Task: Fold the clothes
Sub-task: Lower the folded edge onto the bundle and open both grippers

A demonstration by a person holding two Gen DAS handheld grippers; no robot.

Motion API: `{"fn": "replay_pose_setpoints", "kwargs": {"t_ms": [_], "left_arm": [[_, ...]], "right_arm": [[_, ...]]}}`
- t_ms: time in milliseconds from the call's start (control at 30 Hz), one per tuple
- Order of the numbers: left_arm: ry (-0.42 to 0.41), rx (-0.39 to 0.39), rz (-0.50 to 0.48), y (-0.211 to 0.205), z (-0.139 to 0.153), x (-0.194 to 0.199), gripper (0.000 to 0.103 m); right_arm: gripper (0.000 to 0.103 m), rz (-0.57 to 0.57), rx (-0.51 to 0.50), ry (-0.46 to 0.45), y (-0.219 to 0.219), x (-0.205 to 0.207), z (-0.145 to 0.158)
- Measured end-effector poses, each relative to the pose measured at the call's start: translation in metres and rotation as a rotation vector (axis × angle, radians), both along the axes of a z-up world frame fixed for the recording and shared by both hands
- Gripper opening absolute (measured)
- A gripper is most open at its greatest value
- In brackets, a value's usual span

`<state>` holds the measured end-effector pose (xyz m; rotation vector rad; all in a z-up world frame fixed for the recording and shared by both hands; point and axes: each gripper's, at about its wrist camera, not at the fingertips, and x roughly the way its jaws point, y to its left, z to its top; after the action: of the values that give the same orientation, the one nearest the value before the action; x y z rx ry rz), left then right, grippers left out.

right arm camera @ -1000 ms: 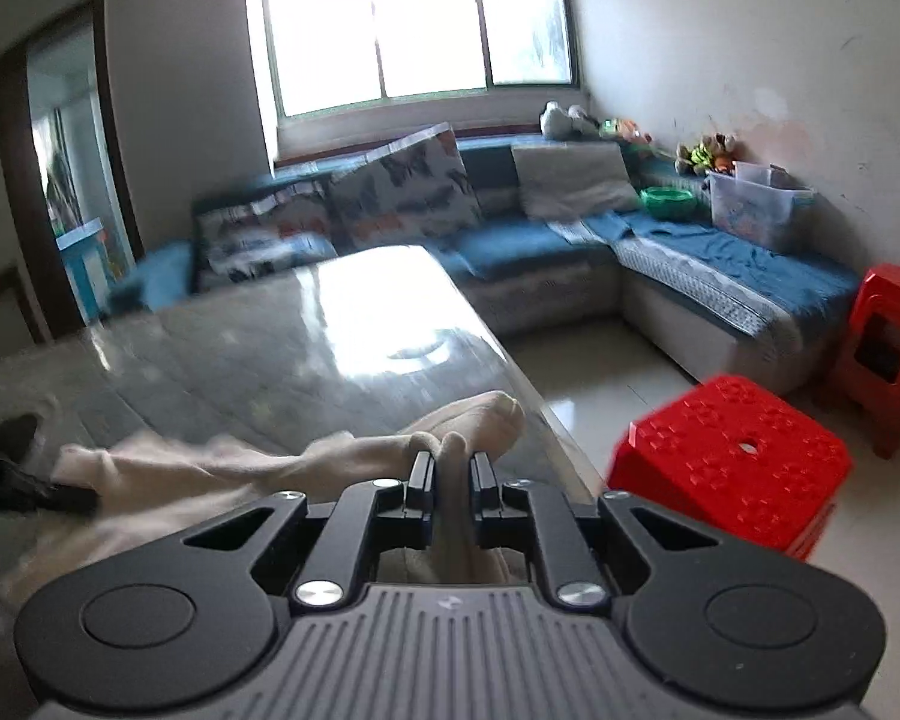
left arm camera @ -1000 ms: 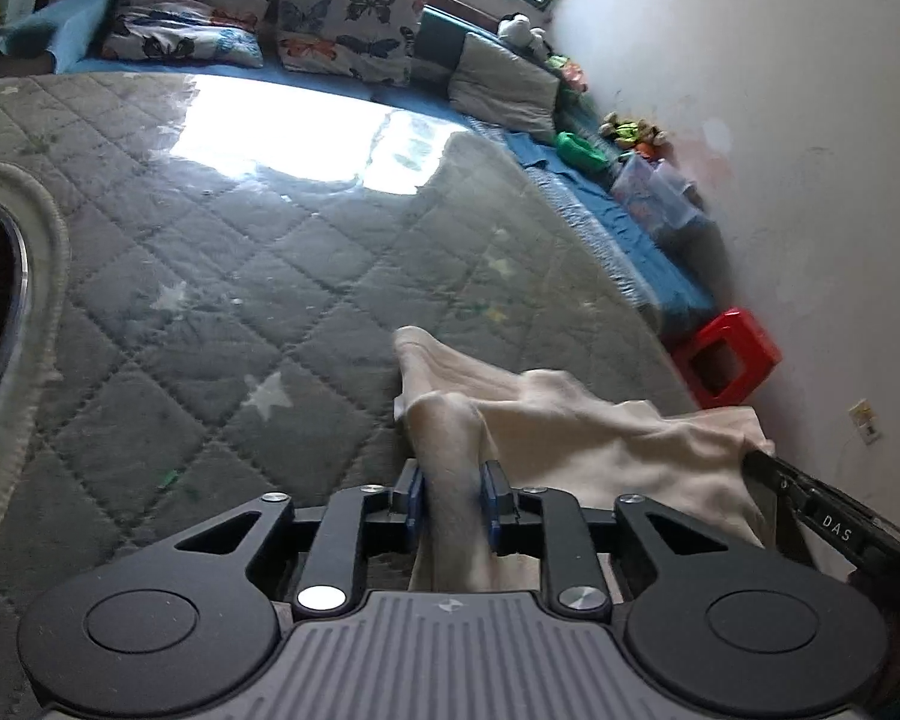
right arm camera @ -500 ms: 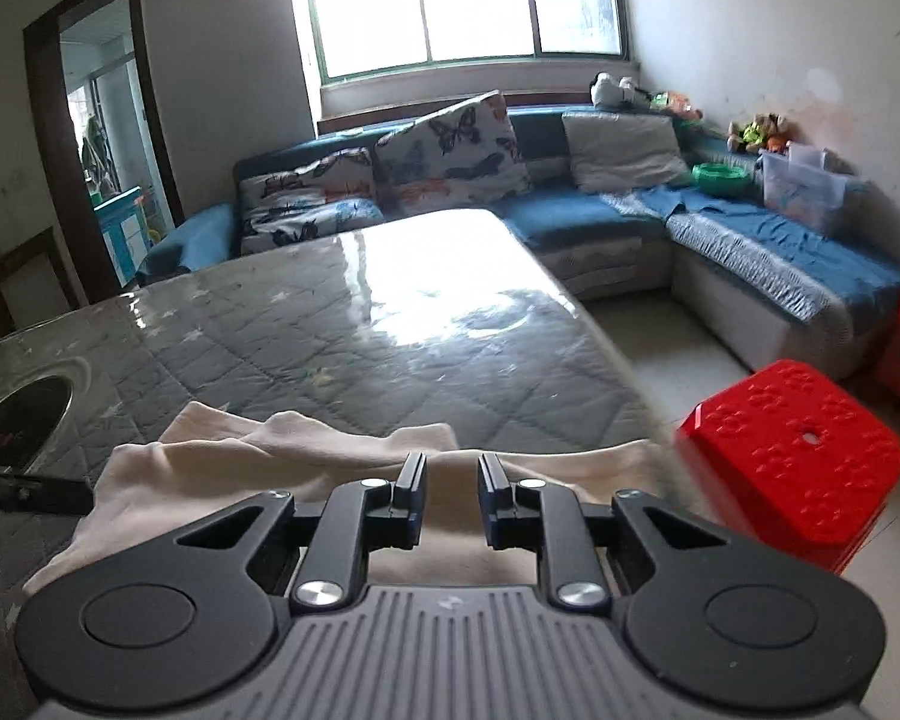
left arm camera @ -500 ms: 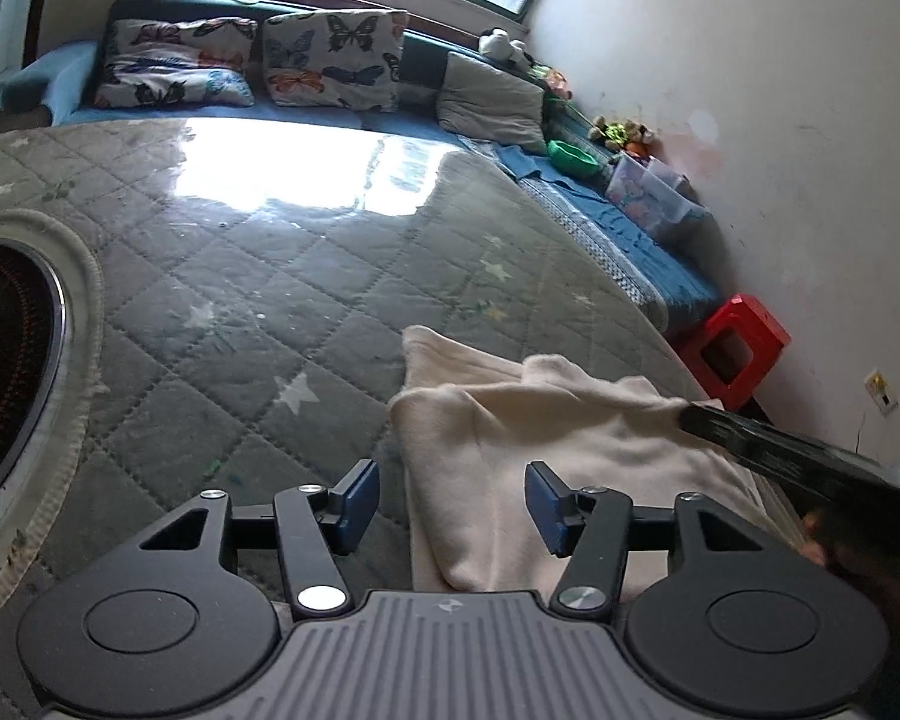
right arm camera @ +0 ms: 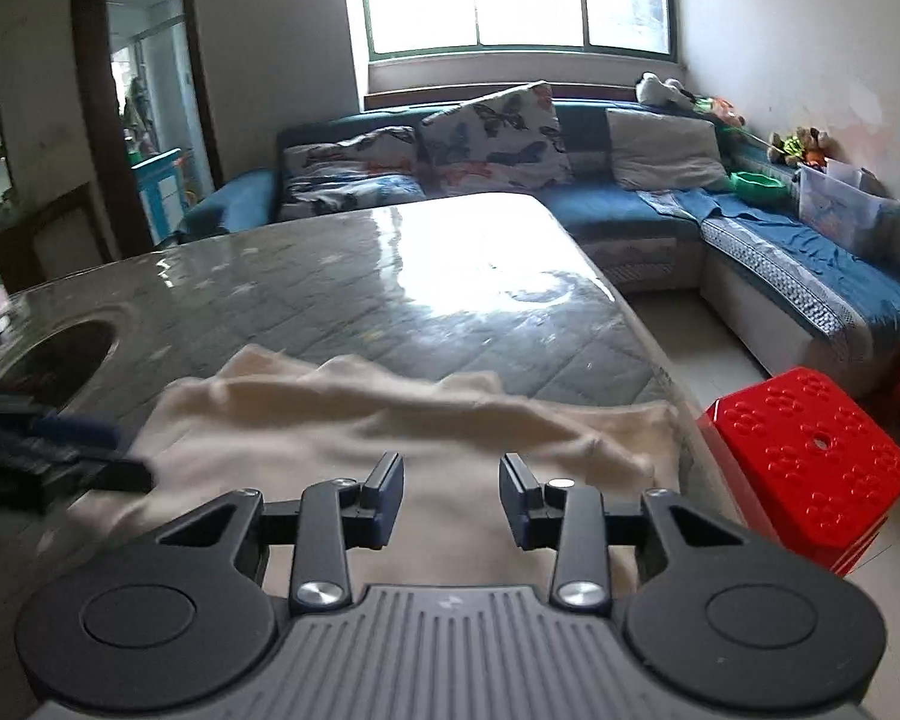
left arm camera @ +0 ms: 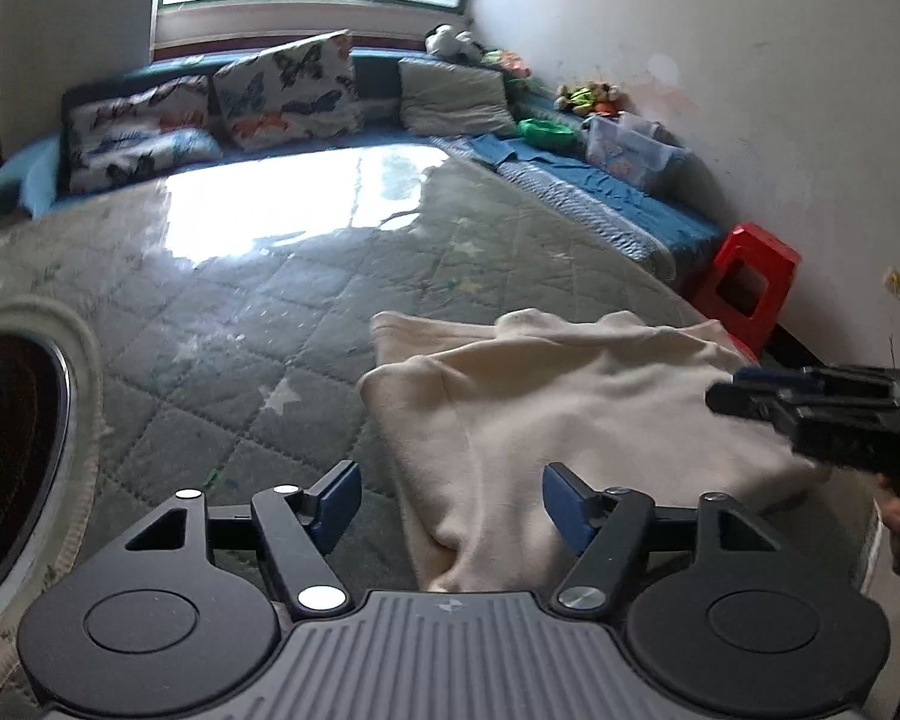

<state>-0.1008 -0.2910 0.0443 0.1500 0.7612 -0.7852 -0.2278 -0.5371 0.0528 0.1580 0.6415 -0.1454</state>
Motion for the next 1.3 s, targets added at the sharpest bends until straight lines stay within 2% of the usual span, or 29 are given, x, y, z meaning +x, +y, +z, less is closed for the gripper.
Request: {"fn": "replay_pose_setpoints", "kwargs": {"t_ms": [167,300,433,633,767,933,1133,1300], "left_arm": [[-0.049,0.019,-0.038,-0.009,-0.002,-0.015,0.072],[-0.046,0.051,-0.047,-0.017,-0.012,-0.017,0.072],[-0.038,0.056,-0.039,-0.019,-0.019,-0.014,0.073],[-0.042,0.046,-0.045,-0.012,-0.014,-0.018,0.073],[-0.043,0.037,-0.030,-0.006,-0.013,-0.017,0.074],[-0.017,0.027,-0.003,0.001,-0.014,-0.013,0.074],[-0.005,-0.012,0.030,0.007,-0.009,-0.010,0.075],[0.017,0.012,0.067,0.008,-0.018,-0.001,0.075]], "right_arm": [[0.035,-0.022,0.022,-0.034,0.015,-0.038,-0.001],[0.036,-0.047,0.010,-0.025,0.018,-0.047,-0.012],[0.036,-0.056,0.002,-0.031,0.017,-0.046,-0.016],[0.036,-0.011,-0.055,-0.047,0.030,-0.045,-0.006],[0.037,0.032,-0.048,-0.059,0.041,-0.036,-0.004],[0.037,0.056,-0.057,-0.007,0.051,-0.024,-0.017],[0.041,0.081,-0.056,-0.048,0.055,-0.023,-0.004],[0.041,0.103,-0.058,-0.022,0.060,-0.017,-0.011]]}}
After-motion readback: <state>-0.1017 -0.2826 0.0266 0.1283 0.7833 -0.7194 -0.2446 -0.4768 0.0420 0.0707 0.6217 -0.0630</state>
